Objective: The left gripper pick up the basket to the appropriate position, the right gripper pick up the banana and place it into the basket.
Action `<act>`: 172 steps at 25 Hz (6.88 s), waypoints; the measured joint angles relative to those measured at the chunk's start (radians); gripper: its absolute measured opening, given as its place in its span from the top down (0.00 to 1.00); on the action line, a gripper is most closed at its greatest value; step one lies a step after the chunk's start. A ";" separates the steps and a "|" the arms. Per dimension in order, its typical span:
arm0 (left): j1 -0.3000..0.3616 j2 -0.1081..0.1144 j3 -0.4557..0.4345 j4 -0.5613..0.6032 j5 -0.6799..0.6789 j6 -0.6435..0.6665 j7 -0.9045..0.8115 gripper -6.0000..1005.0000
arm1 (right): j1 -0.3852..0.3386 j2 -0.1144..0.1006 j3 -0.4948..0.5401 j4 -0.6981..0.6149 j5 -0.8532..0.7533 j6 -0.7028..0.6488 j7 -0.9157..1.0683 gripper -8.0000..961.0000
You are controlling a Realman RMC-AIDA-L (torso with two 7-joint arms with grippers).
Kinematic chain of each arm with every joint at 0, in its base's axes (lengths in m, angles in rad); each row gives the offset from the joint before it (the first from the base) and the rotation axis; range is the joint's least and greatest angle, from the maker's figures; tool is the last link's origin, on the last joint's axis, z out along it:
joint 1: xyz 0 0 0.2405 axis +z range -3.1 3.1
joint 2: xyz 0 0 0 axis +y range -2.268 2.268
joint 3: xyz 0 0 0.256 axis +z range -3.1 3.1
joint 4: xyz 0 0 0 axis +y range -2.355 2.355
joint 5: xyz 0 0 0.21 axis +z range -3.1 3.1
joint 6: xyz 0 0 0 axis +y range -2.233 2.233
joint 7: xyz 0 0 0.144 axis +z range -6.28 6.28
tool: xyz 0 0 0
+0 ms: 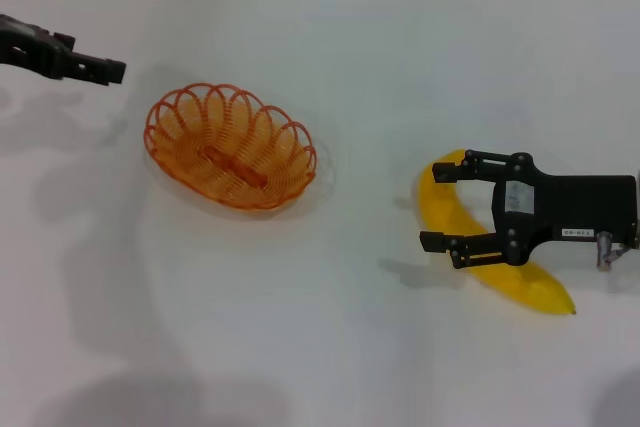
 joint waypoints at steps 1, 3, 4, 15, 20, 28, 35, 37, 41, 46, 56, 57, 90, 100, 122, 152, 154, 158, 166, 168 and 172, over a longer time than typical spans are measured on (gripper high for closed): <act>-0.005 -0.001 0.019 0.004 0.010 0.000 -0.010 0.12 | 0.000 0.000 0.000 0.000 0.000 0.000 0.000 0.07; -0.012 -0.009 0.038 0.005 0.028 -0.002 -0.014 0.12 | 0.000 0.000 -0.001 0.000 0.000 0.000 0.000 0.07; -0.017 -0.023 0.048 0.006 0.046 -0.011 -0.009 0.12 | 0.001 0.000 -0.002 0.000 0.000 0.000 0.000 0.07; -0.030 -0.102 0.052 -0.007 0.137 -0.128 0.025 0.12 | 0.004 0.000 -0.002 0.000 0.000 -0.002 0.001 0.07; -0.045 -0.122 0.052 -0.079 0.139 -0.206 0.077 0.13 | 0.004 0.000 -0.002 0.000 0.000 -0.002 0.000 0.07; -0.091 -0.125 0.049 -0.214 0.128 -0.288 0.147 0.13 | 0.012 0.000 -0.002 0.008 -0.003 -0.003 -0.002 0.07; -0.103 -0.126 0.046 -0.297 0.119 -0.367 0.185 0.13 | 0.015 0.000 -0.001 0.014 -0.005 -0.008 -0.006 0.07; -0.104 -0.126 0.047 -0.311 0.104 -0.382 0.202 0.13 | 0.015 0.000 -0.002 0.014 -0.006 -0.008 -0.006 0.07; -0.105 -0.128 0.051 -0.328 0.073 -0.389 0.235 0.14 | 0.015 0.000 -0.002 0.014 -0.007 -0.007 -0.006 0.07; -0.103 -0.128 0.051 -0.332 0.044 -0.395 0.261 0.14 | 0.015 0.000 -0.002 0.014 -0.008 -0.006 -0.006 0.07; -0.109 -0.128 0.051 -0.353 0.014 -0.404 0.283 0.14 | 0.015 0.000 -0.003 0.019 -0.009 -0.006 -0.006 0.07; -0.107 -0.128 0.051 -0.353 0.008 -0.407 0.285 0.14 | 0.015 0.000 -0.003 0.020 -0.008 -0.007 -0.006 0.07; -0.091 -0.128 0.051 -0.301 -0.056 -0.376 0.284 0.89 | 0.007 -0.001 -0.003 0.019 -0.003 -0.012 0.001 0.07; 0.017 -0.130 0.126 -0.135 -0.230 -0.264 0.282 0.89 | 0.008 -0.001 -0.003 0.019 -0.004 -0.012 0.003 0.07; 0.144 -0.129 0.145 -0.127 -0.358 -0.272 0.259 0.89 | 0.006 0.000 -0.003 0.020 -0.009 -0.012 0.003 0.07; 0.193 -0.133 0.131 -0.400 -0.707 -0.375 0.461 0.84 | 0.013 0.000 -0.028 0.022 -0.009 -0.008 0.014 0.07; 0.192 -0.133 0.131 -0.410 -0.717 -0.375 0.463 0.84 | 0.013 0.000 -0.028 0.022 -0.009 -0.007 0.014 0.07; 0.194 -0.134 0.130 -0.440 -0.753 -0.377 0.482 0.83 | 0.013 0.000 -0.028 0.022 -0.009 -0.006 0.012 0.07; 0.192 -0.135 0.132 -0.493 -0.805 -0.401 0.528 0.82 | 0.013 0.000 -0.030 0.023 -0.009 -0.003 0.010 0.07; 0.192 -0.135 0.132 -0.493 -0.805 -0.402 0.528 0.82 | 0.013 0.000 -0.031 0.023 -0.009 -0.003 0.010 0.07; 0.192 -0.132 0.137 -0.493 -0.805 -0.402 0.527 0.81 | 0.013 0.000 -0.032 0.023 -0.009 -0.003 0.010 0.07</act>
